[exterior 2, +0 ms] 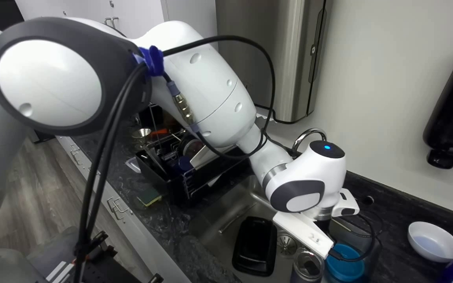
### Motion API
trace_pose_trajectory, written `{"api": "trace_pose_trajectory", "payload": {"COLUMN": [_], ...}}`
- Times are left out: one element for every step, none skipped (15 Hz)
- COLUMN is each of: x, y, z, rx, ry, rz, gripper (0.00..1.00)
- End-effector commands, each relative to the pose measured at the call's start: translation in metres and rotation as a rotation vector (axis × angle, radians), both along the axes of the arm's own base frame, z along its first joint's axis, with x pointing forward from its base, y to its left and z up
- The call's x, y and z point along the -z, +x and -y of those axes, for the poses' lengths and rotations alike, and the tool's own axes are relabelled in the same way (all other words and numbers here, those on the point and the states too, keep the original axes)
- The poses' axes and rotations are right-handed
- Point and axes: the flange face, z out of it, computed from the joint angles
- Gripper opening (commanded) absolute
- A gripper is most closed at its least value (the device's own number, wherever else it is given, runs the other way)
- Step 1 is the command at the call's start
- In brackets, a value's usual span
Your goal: Take the straw out of the sink and put it in the cutlery compartment, pick the lid on the tray, place it on the cup in the sink, lift the cup, drop it in the sink then move the pan in the sink to the left
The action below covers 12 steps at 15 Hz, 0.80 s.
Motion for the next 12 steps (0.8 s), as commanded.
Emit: {"api": "trace_pose_trajectory", "payload": {"x": [0.005,0.008,0.01,0.012,0.014,0.016,0.019,0.022,0.025,0.029,0.031,0.034], "y": [0.001,0.002,0.002,0.002,0.002,0.002,0.002,0.002,0.002,0.002,0.002,0.002], "z": [-0.003,-0.004,-0.004,-0.005,-0.005,-0.006,-0.006,-0.006,-0.006,-0.005,-0.005,-0.004], "rx": [0.004,0.007,0.005,0.007,0.01,0.011,0.014,0.015,0.017,0.019,0.021,0.022], "ry": [-0.006,-0.007,-0.008,-0.008,-0.008,-0.007,-0.007,-0.007,-0.007,-0.006,-0.007,-0.006], "rz": [-0.018,-0.02,-0.023,-0.021,-0.021,-0.021,-0.021,-0.024,-0.023,-0.025,-0.025,-0.023], "gripper": [0.0,0.0,0.0,0.0,0.0,0.0,0.0,0.0,0.0,0.0,0.0,0.0]}}
